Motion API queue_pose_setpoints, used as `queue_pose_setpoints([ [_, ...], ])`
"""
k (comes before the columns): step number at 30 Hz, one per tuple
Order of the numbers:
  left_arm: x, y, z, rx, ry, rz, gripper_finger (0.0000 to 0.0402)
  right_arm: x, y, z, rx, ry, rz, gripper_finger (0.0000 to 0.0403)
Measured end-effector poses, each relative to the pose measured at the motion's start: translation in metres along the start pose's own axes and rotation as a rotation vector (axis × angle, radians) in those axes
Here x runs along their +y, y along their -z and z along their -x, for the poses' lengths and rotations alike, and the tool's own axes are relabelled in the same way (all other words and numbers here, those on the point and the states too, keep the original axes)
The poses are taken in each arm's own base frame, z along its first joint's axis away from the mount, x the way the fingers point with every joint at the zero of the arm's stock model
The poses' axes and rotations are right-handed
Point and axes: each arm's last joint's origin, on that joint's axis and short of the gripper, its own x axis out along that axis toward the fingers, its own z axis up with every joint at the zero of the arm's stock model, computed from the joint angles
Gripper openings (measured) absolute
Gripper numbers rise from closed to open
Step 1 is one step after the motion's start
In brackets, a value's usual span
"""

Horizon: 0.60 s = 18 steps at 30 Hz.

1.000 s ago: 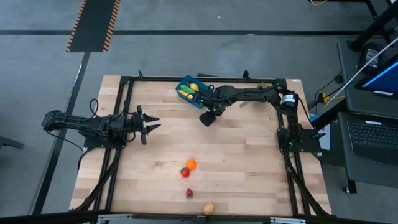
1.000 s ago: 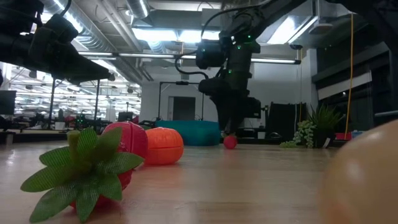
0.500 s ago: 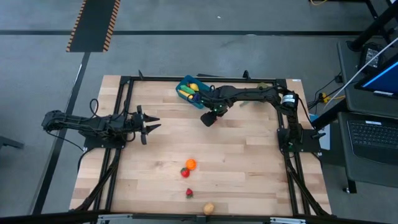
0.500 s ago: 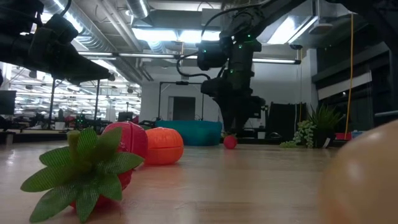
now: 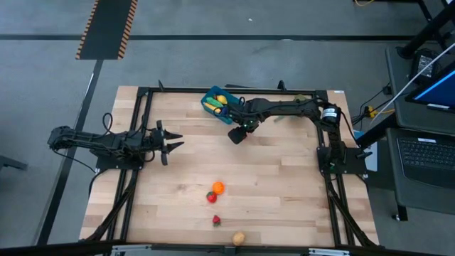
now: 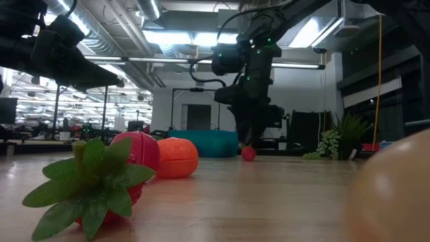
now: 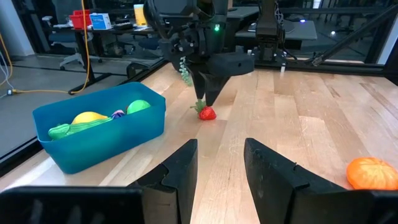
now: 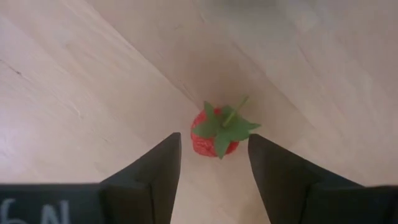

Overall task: Pick and placing Produce into tupperware
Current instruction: Put the red strawberry into the blue bin

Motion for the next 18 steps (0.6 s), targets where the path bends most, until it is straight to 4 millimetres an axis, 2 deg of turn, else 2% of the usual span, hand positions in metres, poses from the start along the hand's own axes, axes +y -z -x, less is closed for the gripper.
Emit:
queue_pose_setpoints([
  [11,0.000,0.000,0.000,0.000,0.000,0.000,0.0124,-0.006,0.010,-0.023,-0.004,-0.002,0.023,0.0189],
  [18,0.000,0.000,0.000,0.000,0.000,0.000,0.0124,-0.007,0.012,-0.030,-0.012,-0.016,0.039,0.0189],
])
